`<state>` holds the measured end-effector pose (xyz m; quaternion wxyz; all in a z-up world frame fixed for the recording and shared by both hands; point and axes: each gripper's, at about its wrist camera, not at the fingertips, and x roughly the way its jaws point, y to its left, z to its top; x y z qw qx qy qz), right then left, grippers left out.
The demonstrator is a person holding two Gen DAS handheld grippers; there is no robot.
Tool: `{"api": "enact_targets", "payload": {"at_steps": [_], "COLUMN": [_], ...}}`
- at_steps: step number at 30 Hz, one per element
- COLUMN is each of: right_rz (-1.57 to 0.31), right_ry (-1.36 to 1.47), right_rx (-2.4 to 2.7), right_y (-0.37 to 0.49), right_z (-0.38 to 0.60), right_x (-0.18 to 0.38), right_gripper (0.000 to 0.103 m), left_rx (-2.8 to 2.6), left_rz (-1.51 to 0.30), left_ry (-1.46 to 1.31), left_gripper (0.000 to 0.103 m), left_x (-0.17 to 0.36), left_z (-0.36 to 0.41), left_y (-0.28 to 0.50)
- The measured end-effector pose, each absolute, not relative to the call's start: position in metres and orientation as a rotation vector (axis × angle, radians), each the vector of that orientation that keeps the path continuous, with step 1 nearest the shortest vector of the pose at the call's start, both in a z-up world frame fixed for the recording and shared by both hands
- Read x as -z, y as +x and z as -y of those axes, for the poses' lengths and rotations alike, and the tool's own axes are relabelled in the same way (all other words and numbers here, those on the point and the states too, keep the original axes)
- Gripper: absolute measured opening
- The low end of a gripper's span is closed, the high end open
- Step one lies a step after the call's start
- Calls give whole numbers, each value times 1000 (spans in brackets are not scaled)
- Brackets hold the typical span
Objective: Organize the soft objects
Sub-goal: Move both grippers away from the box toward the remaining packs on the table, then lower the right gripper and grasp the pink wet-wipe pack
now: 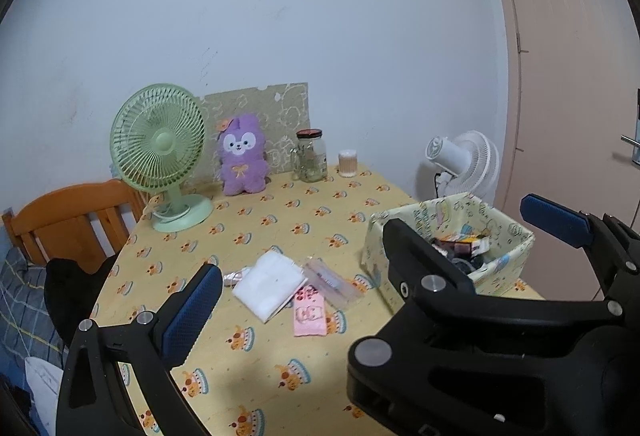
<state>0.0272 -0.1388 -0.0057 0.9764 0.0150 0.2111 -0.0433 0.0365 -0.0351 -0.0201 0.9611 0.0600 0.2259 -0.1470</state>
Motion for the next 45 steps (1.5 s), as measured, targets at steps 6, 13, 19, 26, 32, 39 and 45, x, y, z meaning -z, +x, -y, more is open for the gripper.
{"api": "enact_targets", "payload": {"at_steps": [6, 13, 19, 26, 32, 39, 45], "right_rz": [-435, -438, -474, -529, -574, -635, -694], "right_ry": [39, 53, 57, 36, 14, -6, -24], "right_rx": [61, 26, -8, -32, -40, -47, -44], "right_y": [37, 51, 70, 96, 114, 135, 155], "right_z": [125, 111, 101, 88, 83, 79, 76], "right_x": [21, 42, 67, 92, 111, 133, 149], "right_gripper": [103, 103, 103, 103, 98, 87, 81], "left_rx": [275, 250, 213, 178, 158, 129, 130], "left_rz": [-476, -489, -541, -612, -665, -732, -770], "left_ry": [119, 123, 115, 106, 116, 135, 174], "left_gripper": [103, 103, 103, 103, 102, 101, 101], "left_x": [35, 57, 81, 107, 127, 148, 159], "left_z": [21, 7, -3, -15, -18, -20, -19], "left_y": [46, 58, 74, 94, 112, 133, 146]}}
